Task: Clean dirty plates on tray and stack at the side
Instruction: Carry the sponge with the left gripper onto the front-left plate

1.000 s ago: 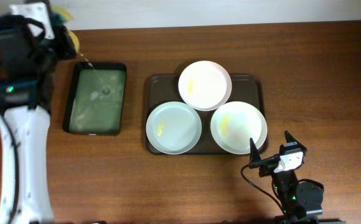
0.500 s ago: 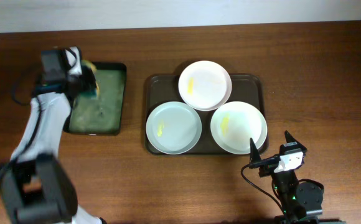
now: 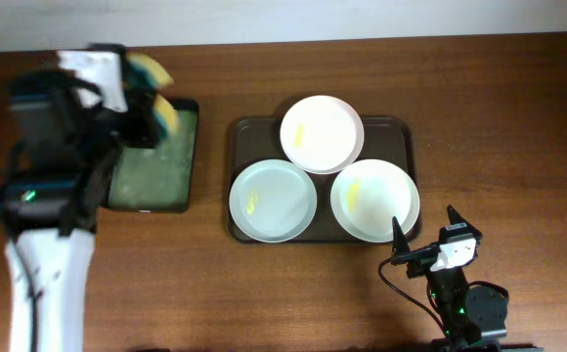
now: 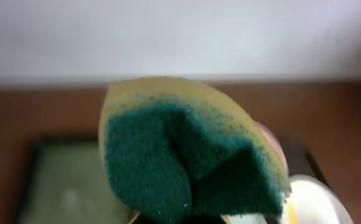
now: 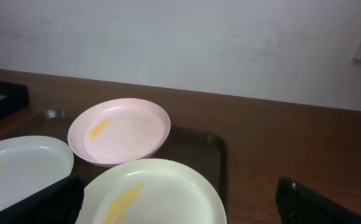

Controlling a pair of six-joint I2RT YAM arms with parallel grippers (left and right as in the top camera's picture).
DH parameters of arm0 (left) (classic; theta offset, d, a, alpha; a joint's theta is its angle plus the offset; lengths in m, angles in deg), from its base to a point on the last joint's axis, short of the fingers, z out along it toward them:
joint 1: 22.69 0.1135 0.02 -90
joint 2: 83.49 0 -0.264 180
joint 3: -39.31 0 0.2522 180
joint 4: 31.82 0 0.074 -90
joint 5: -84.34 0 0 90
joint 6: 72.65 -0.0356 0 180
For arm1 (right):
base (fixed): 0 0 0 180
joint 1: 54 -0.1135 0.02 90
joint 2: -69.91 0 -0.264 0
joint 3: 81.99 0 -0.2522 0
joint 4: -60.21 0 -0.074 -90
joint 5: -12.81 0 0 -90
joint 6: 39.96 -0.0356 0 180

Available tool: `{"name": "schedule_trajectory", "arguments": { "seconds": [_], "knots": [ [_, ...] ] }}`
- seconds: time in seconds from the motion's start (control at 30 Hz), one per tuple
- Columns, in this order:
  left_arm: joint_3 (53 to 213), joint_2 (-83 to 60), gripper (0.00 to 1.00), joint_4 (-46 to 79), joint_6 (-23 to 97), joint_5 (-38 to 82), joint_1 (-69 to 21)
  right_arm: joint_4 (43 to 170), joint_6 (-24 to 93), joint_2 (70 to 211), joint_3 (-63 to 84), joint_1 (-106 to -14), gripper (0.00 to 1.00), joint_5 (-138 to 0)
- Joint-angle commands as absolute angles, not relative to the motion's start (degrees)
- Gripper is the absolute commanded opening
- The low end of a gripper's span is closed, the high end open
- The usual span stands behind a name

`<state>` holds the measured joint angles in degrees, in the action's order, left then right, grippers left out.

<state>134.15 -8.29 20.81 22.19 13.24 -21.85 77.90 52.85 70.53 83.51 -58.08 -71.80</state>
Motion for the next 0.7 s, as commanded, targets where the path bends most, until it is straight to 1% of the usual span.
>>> {"name": "schedule_trajectory", "arguments": {
  "seconds": [0.0, 0.1, 0.2, 0.27, 0.43, 0.67],
  "knots": [
    [130.57, -2.83, 0.0, 22.52, 31.41, 14.79, -28.45, 78.07, 52.82, 70.1, 83.93, -58.45, 0.98, -72.07],
    [129.5, 4.26, 0.0, 21.99, 35.78, 14.75, -35.38, 78.07, 52.82, 70.1, 83.93, -58.45, 0.98, -72.09],
    [129.5, 10.24, 0.0, 20.92, 38.32, 14.72, -40.15, 78.07, 52.8, 70.1, 83.93, -58.45, 0.98, -72.07],
    [129.5, 15.56, 0.0, 19.68, 42.56, 14.66, -43.9, 78.07, 52.8, 70.1, 83.93, -58.45, 0.98, -72.07],
    [129.5, 21.52, 0.0, 19.46, 47.96, 14.02, -47.4, 78.07, 52.8, 70.1, 83.93, -58.45, 0.98, -72.07],
    [129.5, 28.32, 0.0, 19.06, 50.86, 12.56, -49.7, 78.07, 52.8, 70.1, 83.93, -58.45, 0.98, -72.09]
  ]
}}
